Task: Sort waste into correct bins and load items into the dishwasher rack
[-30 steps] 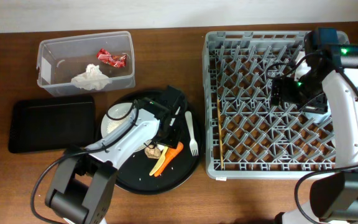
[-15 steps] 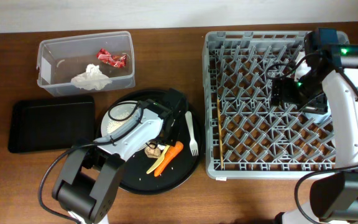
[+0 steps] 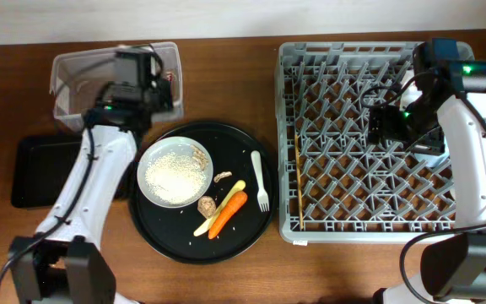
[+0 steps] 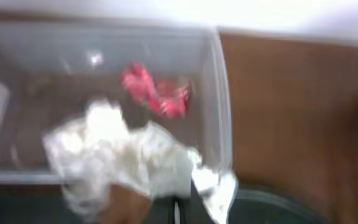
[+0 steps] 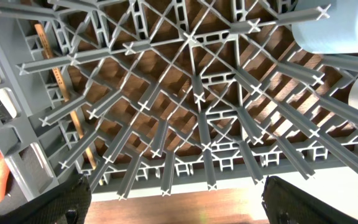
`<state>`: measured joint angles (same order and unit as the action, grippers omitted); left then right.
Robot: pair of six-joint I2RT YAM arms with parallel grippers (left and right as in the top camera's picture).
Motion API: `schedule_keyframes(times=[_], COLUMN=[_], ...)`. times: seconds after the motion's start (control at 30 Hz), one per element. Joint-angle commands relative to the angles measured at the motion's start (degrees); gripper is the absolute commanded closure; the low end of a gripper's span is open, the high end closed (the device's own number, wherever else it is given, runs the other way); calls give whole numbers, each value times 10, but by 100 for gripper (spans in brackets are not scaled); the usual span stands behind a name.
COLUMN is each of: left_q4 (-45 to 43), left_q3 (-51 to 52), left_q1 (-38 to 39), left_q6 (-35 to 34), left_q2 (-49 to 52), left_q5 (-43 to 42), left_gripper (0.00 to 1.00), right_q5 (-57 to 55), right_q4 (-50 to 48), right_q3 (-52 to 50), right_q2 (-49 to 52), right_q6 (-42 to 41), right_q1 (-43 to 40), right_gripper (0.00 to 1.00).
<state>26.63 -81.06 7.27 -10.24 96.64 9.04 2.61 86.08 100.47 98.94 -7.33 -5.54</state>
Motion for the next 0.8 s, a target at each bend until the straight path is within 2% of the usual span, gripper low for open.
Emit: schedule_keyframes(times=[0.0, 0.07, 0.2, 0.23, 0.3, 0.33, 0.4, 0.43, 0.47, 0.57, 0.63, 0.7, 0.77], left_q4=[-87, -129, -131, -128, -121, -103, 21, 140, 210, 379, 478, 508, 483], left_q3=[-8, -16, -86, -86, -97, -110, -175, -234, -260, -265, -258, -228, -150], left_q1=[-54, -70, -77, -77, -77, -77, -77, -66, -54, 8, 73, 125, 187], left_q6=[9, 37, 58, 58, 82, 101, 112, 111, 111, 79, 45, 17, 13], left_q2=[34, 76, 200, 209, 210, 210, 207, 201, 192, 153, 153, 153, 153], left_q5=[-9, -9, -8, -8, -7, -6, -7, -6, -6, -63, -63, -63, -63], left_gripper=[100, 100, 100, 78, 5, 1, 1, 1, 1, 1, 1, 2, 17], right_q5=[1, 1, 1, 1, 1, 1, 1, 1, 1, 1, 1, 1, 1], right_q4=[1, 1, 1, 0, 1, 1, 0, 1, 1, 1, 2, 3, 5], right_q3=[9, 9, 9, 9, 9, 9, 9, 9, 9, 9, 9, 9, 9], right_q2=[-12, -12, -12, -12, -12, -12, -12, -12, -12, -12, -12, -12, -12], right_q6=[1, 1, 1, 1, 1, 5, 5, 5, 5, 5, 9, 9, 9], right_q1=[-1, -1, -1, -1, -1, -1, -1, -1, -1, -1, -1, -1, -1], right_gripper=[8, 8, 8, 8, 8, 8, 8, 8, 8, 8, 8, 8, 8])
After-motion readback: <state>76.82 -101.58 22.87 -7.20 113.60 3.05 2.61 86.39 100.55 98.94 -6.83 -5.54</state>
